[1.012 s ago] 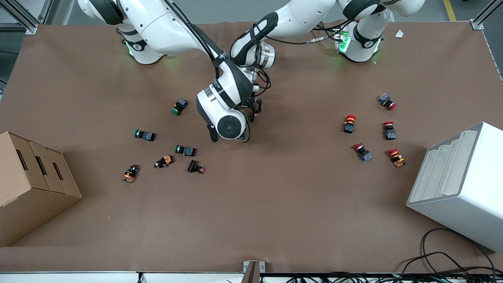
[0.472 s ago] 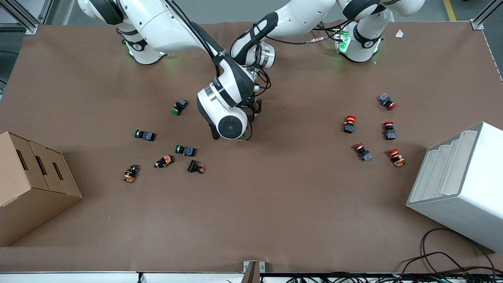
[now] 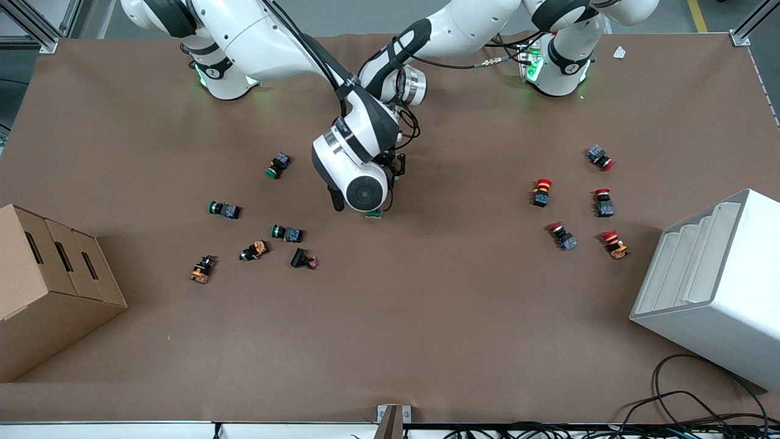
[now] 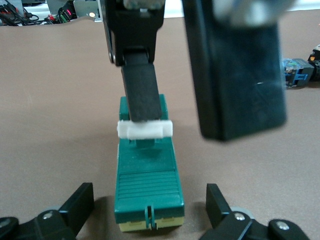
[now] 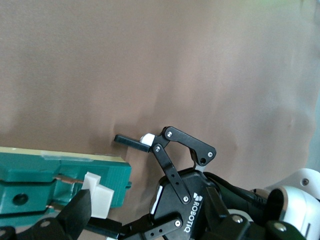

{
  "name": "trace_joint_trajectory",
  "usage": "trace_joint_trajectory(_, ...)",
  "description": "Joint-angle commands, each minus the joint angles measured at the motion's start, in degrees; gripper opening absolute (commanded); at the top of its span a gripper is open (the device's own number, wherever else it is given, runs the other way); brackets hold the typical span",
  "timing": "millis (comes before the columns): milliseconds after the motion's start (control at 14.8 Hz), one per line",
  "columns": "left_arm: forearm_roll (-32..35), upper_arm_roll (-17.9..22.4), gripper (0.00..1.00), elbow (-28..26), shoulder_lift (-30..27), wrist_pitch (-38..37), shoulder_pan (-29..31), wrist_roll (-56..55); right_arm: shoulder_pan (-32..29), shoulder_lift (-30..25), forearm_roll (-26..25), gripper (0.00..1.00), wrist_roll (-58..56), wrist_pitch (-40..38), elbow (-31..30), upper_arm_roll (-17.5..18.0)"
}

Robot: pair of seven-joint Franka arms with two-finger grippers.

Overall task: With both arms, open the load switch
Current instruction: 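Push the white lever across with the right gripper while the left gripper steadies, then raise the right gripper off the switch and draw it back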

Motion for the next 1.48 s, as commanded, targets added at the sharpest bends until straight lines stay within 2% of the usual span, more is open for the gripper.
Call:
trace_joint_trajectory(0, -0.1, 0.9, 0.99, -2.9, 0.1, 0.9, 0.3, -1.5, 1.1, 0.7, 1.1, 1.0, 0.7, 0.4, -0.6, -0.1)
trace_joint_trajectory(472, -0.1, 1.1, 0.99, -2.9, -0.1, 0.9, 0.5, -1.2, 0.1, 0.5, 0.6, 1.0, 0.2, -0.4, 0.1, -0.3)
trace_joint_trajectory(675, -0.2, 1.0, 0.99, -2.7, -0.6, 1.0, 0.6, -1.1, -2.8, -1.7, -3.7, 1.0, -5.6, -0.5, 1.3, -0.8)
trace_joint_trajectory(810, -0.3, 1.0, 0.99, -2.5, -0.7, 1.0, 0.7, -0.9, -7.1, -5.1, -6.8, 1.0, -15.4, -3.9, 1.3, -0.8)
trace_joint_trajectory(1012, -0.7, 1.0, 0.99, -2.2, -1.7, 1.0, 0.7, -0.7, -13.9, -10.2, -9.0, 1.0, -31.4, -4.6, 0.7, -0.8)
trace_joint_trajectory(1147, -1.7, 0.8, 0.98, -2.0, -3.2, 1.0, 1.1, 0.3, -17.8, -12.9, -11.7, 1.0, -46.3, -5.4, 0.7, -0.8)
trace_joint_trajectory(1282, -8.6, 0.3, 0.97, 0.6, -4.1, 1.0, 1.6, 4.5, -22.0, -15.1, -15.0, 1.0, -61.3, -5.6, 0.3, -0.8)
trace_joint_trajectory(1417, -16.6, -0.2, 0.97, 5.0, -4.2, 1.0, 1.4, 9.2, -27.1, -17.6, -15.1, 1.0, -74.4, -6.0, 0.2, -0.8)
